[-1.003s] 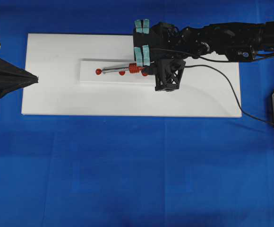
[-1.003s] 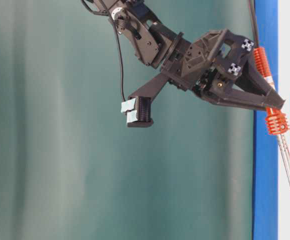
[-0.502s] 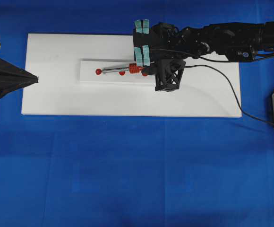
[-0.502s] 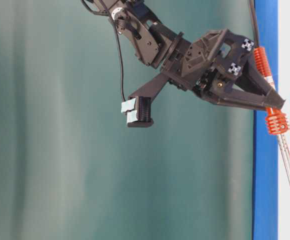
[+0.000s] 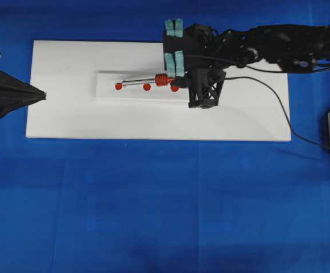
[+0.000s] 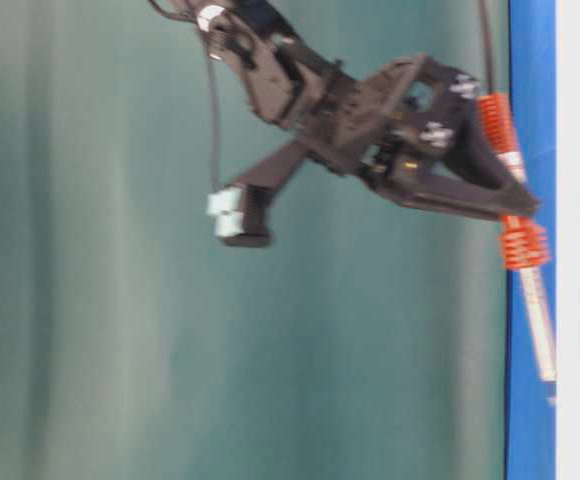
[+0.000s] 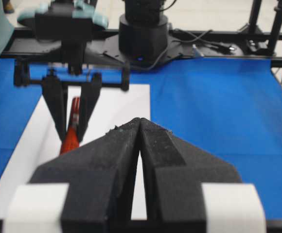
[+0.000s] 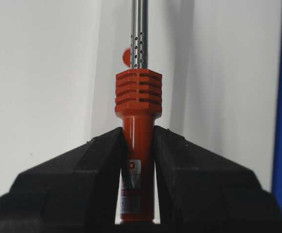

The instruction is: Touch the tip of the soldering iron to the mark.

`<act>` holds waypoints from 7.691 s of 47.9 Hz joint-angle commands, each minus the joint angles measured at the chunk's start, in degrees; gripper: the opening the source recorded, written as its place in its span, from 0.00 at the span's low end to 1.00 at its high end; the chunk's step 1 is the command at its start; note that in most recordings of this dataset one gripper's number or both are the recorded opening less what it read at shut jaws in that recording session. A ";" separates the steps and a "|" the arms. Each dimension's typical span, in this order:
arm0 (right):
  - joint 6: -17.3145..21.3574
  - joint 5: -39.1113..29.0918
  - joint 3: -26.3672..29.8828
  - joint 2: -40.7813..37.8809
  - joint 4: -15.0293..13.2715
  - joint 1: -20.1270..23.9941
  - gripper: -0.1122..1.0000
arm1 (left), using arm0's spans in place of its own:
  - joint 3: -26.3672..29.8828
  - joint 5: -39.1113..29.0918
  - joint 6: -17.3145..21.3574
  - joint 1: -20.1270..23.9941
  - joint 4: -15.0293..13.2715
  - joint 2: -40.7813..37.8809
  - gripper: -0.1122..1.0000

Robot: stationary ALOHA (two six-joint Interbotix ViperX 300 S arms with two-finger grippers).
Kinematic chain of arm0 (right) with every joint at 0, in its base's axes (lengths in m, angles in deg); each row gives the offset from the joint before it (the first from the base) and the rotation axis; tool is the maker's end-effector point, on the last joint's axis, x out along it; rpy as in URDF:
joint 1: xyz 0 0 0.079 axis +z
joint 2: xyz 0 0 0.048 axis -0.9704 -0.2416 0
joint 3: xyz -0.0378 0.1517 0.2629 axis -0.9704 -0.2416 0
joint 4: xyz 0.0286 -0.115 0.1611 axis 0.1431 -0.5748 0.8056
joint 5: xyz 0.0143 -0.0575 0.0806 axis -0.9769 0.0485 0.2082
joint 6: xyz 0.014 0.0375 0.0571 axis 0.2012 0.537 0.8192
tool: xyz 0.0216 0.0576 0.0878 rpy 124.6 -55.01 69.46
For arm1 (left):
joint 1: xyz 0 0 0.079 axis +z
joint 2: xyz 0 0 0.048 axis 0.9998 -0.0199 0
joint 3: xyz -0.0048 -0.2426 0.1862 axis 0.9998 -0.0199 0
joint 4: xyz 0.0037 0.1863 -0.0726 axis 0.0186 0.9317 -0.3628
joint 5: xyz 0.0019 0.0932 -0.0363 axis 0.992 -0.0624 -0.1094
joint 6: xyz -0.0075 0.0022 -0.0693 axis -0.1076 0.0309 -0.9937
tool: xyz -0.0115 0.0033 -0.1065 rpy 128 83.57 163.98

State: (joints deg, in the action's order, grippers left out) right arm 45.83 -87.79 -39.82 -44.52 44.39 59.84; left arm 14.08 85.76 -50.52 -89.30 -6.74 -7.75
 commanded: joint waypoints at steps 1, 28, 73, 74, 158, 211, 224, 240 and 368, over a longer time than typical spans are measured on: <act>-0.09 -0.62 1.76 3.87 -0.09 0.09 0.16 | 0.70 0.62 -0.09 -0.09 0.18 -0.18 0.10; 0.00 -4.31 2.99 8.26 -2.11 0.00 0.16 | 0.70 0.88 -0.09 -0.09 0.18 -0.18 0.10; 2.90 -4.75 -9.49 18.72 -2.46 -1.05 0.16 | 0.70 0.88 -0.18 -0.18 0.09 -0.18 0.10; 2.90 -4.75 -9.49 18.72 -2.46 -1.05 0.16 | 0.70 0.88 -0.18 -0.09 0.18 -0.26 0.10; 2.90 -0.79 -9.32 8.09 -2.55 -1.05 0.16 | 0.70 0.88 -0.18 -0.09 0.09 -0.18 0.10; 2.72 -0.09 -10.02 4.92 -2.46 -2.46 0.16 | 0.70 1.14 -0.18 -0.09 0.09 -0.18 0.10; 2.72 -0.09 -10.02 4.92 -2.46 -2.46 0.16 | 0.70 1.14 -0.18 -0.09 0.18 -0.18 0.10; 2.81 -0.70 -9.84 4.83 -2.55 -2.46 0.16 | 0.70 1.14 -0.18 -0.09 0.09 -0.26 0.10; 11.43 -11.07 -10.99 23.73 -11.60 -2.46 0.16 | 0.70 1.85 -0.18 -0.09 0.18 -0.18 0.10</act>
State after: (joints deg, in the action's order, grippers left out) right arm 57.17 -98.86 -50.63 -23.25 32.88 57.47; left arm 14.08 87.08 -50.60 -89.30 -6.65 -7.75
